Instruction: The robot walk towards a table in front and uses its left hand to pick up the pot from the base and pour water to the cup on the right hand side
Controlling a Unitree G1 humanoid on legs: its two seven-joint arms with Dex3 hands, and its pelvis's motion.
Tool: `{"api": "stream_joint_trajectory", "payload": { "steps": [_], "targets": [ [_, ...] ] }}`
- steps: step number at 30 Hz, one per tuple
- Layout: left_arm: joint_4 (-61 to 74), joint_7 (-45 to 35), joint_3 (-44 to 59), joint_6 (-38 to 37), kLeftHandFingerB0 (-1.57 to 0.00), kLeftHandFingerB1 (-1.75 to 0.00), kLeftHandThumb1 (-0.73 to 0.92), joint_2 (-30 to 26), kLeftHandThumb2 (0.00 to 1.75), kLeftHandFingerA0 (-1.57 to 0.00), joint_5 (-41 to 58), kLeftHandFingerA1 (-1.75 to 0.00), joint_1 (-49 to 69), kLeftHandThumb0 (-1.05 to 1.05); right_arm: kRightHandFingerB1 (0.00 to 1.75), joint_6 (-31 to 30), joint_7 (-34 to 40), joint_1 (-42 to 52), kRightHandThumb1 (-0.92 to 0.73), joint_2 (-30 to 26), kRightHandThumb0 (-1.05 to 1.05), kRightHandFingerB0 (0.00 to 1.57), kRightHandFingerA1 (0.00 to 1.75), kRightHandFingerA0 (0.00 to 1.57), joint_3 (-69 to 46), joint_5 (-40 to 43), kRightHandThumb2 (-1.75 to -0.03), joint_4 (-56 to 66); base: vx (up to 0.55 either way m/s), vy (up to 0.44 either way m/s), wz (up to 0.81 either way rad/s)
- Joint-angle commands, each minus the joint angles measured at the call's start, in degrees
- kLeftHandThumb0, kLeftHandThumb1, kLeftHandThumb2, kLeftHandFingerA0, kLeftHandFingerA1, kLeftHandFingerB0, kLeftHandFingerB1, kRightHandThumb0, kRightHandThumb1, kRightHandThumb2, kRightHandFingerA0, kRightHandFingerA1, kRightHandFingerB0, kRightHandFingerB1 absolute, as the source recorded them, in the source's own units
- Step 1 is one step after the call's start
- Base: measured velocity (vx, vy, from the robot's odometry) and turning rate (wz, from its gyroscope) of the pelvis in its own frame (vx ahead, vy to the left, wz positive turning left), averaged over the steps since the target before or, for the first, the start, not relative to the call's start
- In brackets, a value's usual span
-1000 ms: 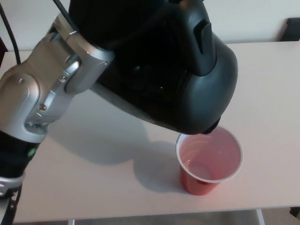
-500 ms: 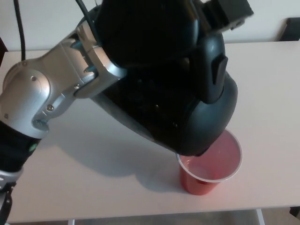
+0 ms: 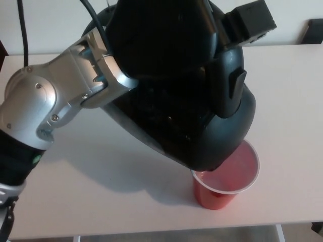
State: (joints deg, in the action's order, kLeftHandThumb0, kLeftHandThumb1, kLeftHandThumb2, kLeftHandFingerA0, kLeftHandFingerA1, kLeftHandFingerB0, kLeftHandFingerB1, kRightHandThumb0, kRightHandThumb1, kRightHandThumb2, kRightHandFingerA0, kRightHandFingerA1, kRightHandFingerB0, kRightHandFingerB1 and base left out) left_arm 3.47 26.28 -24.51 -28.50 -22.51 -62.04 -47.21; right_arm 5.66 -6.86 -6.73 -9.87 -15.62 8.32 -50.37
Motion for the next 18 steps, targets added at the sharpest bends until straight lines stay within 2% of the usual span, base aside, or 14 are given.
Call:
{"api": "stream_joint_trajectory", "payload": {
  "steps": [1,2,3,4,6,7,9,10,11,12,13,15,16,18],
  "targets": [
    [-0.02,1.95,2.74,1.99,-0.78,-1.43,0.62,1.17,0.59,-0.97,0.15,-1.75,0.68,-0.22,0.53,1.34,-0.04,-1.9,-0.49,-1.59,-0.42,0.3,0.49,0.26,-0.59,0.44,-0.74,0.82,0.0,0.0,0.0],
    [-0.22,1.84,3.15,2.07,-0.78,-1.43,0.62,1.48,0.59,-0.97,0.59,-1.75,0.79,-0.22,0.53,1.3,-0.01,-1.93,-0.49,-1.51,-0.42,0.3,0.49,0.26,-0.68,0.54,-0.74,0.8,0.0,0.0,0.0],
    [-0.64,1.28,4.25,3.07,-0.64,-1.75,0.62,2.43,0.6,-0.95,2.1,-1.75,0.98,-0.2,0.52,1.15,0.2,-2.17,-0.49,-1.57,-0.43,0.3,0.49,0.26,-0.55,0.33,-0.74,0.67,0.0,0.0,0.0],
    [-1.11,1.1,5.13,3.58,-0.58,-1.75,0.59,3.19,0.63,-0.94,3.53,-1.75,1.07,-0.17,0.52,1.08,0.27,-2.2,-0.49,-1.49,-0.43,0.3,0.5,0.26,-0.54,0.33,-0.74,0.7,0.0,0.0,0.0],
    [-2.13,-0.24,7.4,4.14,-0.57,-1.75,0.58,5.23,0.66,-0.94,7.43,-1.75,1.22,-0.16,0.52,1.05,0.19,-2.22,-0.49,-1.39,-0.43,0.29,0.5,0.26,-0.67,0.53,-0.74,0.74,0.0,0.0,0.0],
    [-1.4,-4.05,10.88,8.01,-0.64,-1.75,0.58,9.09,0.57,-0.9,15.39,-1.75,2.31,-0.19,0.52,1.22,0.0,-2.12,-0.49,-1.3,-0.43,0.29,0.5,0.25,-0.8,0.74,-0.74,0.83,0.0,0.0,0.0],
    [-0.59,-6.88,14.08,11.21,-0.64,-1.75,0.57,12.23,0.56,-0.87,21.5,-1.75,2.88,-0.12,0.53,1.41,0.01,-2.11,-0.48,-1.28,-0.43,0.3,0.5,0.25,-0.82,0.72,-0.74,0.7,0.0,0.0,0.0],
    [0.59,-9.11,16.2,14.57,-0.64,-1.75,0.59,14.11,0.56,-0.88,24.27,-1.75,3.24,-0.11,0.46,1.38,-0.09,-2.0,-0.6,-1.11,-0.38,0.34,0.42,0.27,-0.83,0.81,-0.56,0.72,0.0,0.0,0.0],
    [1.25,-11.16,18.4,18.12,-0.66,-1.75,0.59,16.04,0.56,-0.87,27.81,-1.75,3.46,-0.12,0.46,1.39,-0.03,-1.92,-0.6,-1.08,-0.36,0.34,0.42,0.27,-0.85,0.82,-0.57,0.75,0.0,0.0,0.0],
    [1.98,-13.08,20.97,22.74,-0.67,-1.75,0.6,18.14,0.55,-0.85,30.92,-1.75,3.59,-0.18,0.53,1.65,-0.09,-1.91,-0.49,-1.08,-0.42,0.3,0.5,0.25,-0.92,0.85,-0.74,0.51,0.0,0.0,0.0],
    [2.63,-14.54,23.14,26.81,-0.67,-1.75,0.6,19.87,0.55,-0.85,33.03,-1.75,3.64,-0.18,0.53,1.95,-0.2,-1.92,-0.49,-1.08,-0.42,0.3,0.5,0.25,-0.99,0.9,-0.74,0.19,0.0,0.0,0.0],
    [2.92,-16.18,25.49,30.18,-0.65,-1.75,0.61,21.39,0.56,-0.85,35.99,-1.75,3.84,-0.17,0.54,2.04,-0.25,-1.86,-0.48,-1.37,-0.43,0.31,0.51,0.25,-0.91,0.7,-0.74,0.01,0.0,0.0,0.0],
    [3.28,-17.77,28.1,33.93,-0.65,-1.75,0.61,22.67,0.55,-0.85,38.66,-1.75,4.34,-0.18,0.48,1.95,-0.39,-1.69,-0.59,-1.33,-0.39,0.36,0.43,0.28,-0.94,0.79,-0.57,0.09,0.0,0.0,0.0],
    [3.47,-19.21,32.41,36.44,-0.61,-1.75,0.61,24.25,0.55,-0.77,47.11,-1.75,7.39,-0.13,0.49,1.86,-0.31,-1.42,-0.59,-1.32,-0.41,0.36,0.42,0.27,-0.66,0.47,-0.57,0.42,0.0,0.0,0.0]
  ]
}}
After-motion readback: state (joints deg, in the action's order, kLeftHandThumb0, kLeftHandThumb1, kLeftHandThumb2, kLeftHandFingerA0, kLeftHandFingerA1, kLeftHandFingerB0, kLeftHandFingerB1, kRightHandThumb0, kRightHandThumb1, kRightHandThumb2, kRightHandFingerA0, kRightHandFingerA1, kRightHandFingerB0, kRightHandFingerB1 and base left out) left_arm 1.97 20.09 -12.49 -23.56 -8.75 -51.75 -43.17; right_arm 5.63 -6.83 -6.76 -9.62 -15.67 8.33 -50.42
